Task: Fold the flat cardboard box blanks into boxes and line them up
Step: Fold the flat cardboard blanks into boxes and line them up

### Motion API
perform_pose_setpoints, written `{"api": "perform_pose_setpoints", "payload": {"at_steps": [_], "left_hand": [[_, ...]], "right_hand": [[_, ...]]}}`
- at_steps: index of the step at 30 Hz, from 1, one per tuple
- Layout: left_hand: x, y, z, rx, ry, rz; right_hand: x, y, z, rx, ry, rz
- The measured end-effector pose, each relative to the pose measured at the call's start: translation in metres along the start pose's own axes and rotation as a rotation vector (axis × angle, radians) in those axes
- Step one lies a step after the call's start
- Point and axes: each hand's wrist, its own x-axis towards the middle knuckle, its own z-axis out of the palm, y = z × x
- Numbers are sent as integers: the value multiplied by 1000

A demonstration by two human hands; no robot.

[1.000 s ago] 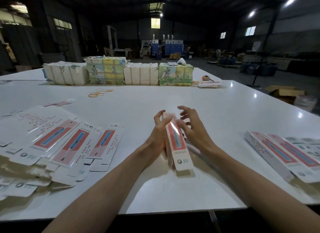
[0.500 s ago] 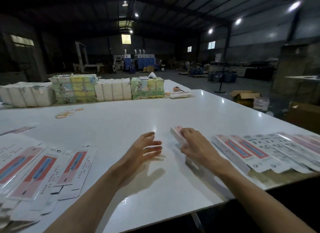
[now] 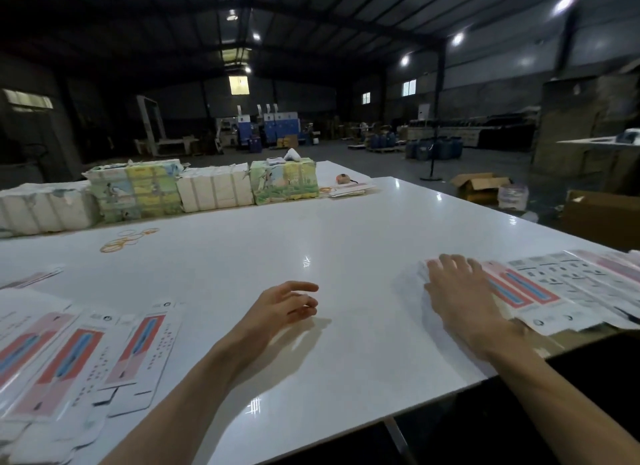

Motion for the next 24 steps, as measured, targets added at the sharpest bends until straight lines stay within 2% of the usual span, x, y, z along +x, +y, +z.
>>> {"api": "perform_pose_setpoints", "payload": {"at_steps": [5, 8, 13, 15, 19, 22, 24], "left_hand": [[1, -1, -2, 48, 69, 9], [0, 9, -5, -56, 153, -43], [-8, 8, -8, -89, 90, -63], [-9, 12, -9, -44, 122, -100], [-10, 37, -32, 348, 273, -145], [-29, 66, -78, 622, 444, -162], [-52, 84, -117, 889, 520, -254]], "right_hand": [[32, -90, -32, 291, 171, -225], [45, -150, -39, 424, 140, -290], [42, -187, -10, 614, 95, -291], [46, -184, -1, 696, 123, -263], [51, -179, 8, 773, 63, -271], [52, -179, 10, 862, 15, -278], [55, -180, 12, 891, 11, -280]]}}
